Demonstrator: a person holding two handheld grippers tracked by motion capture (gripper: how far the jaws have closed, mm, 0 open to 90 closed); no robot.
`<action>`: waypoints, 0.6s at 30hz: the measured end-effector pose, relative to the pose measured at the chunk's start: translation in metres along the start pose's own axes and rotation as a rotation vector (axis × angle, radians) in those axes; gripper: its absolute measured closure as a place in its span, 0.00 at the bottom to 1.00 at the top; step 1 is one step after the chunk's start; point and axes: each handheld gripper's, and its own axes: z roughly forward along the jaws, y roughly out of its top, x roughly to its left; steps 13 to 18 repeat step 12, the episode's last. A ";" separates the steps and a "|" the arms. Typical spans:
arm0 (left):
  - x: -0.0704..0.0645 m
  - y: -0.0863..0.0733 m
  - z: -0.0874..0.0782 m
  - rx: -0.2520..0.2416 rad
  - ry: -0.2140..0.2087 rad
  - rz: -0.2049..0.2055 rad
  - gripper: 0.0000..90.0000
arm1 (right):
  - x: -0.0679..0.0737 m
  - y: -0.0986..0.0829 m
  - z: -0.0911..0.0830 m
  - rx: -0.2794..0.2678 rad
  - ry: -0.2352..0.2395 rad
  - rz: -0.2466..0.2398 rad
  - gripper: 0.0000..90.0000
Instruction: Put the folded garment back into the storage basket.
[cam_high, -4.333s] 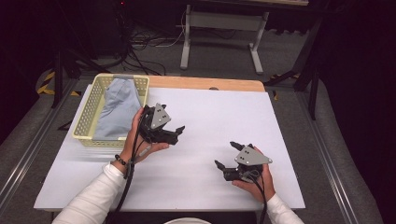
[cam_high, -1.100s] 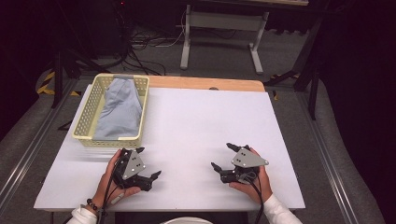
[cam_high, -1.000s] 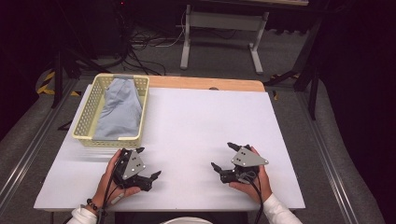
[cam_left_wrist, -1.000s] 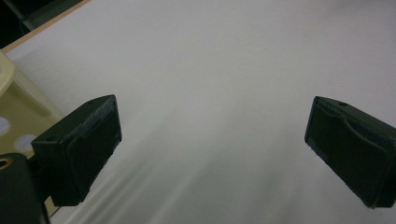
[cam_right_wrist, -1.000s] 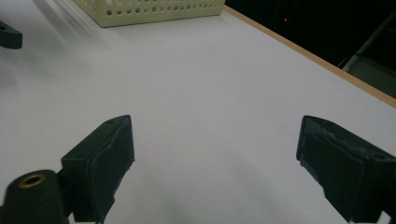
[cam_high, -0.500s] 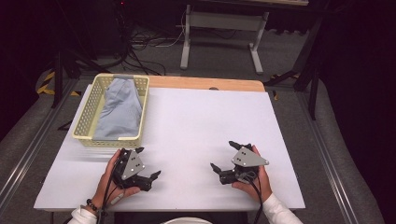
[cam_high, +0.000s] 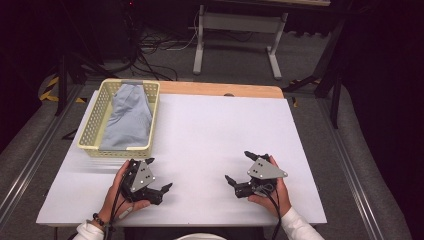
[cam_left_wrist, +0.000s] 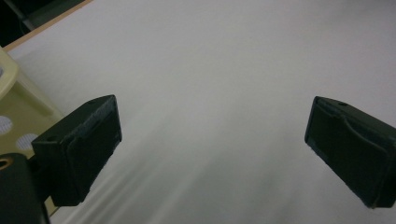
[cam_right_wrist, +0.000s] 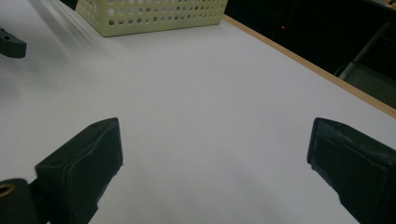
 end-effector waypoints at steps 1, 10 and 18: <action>0.000 0.000 0.000 0.002 0.001 0.000 0.05 | 0.000 0.000 0.000 0.000 0.000 0.000 0.05; 0.001 0.002 0.002 0.000 -0.005 0.002 0.05 | -0.003 -0.001 0.000 0.004 -0.006 0.008 0.05; 0.001 0.002 0.002 -0.001 -0.005 0.000 0.05 | -0.003 -0.001 0.000 0.005 -0.008 0.008 0.05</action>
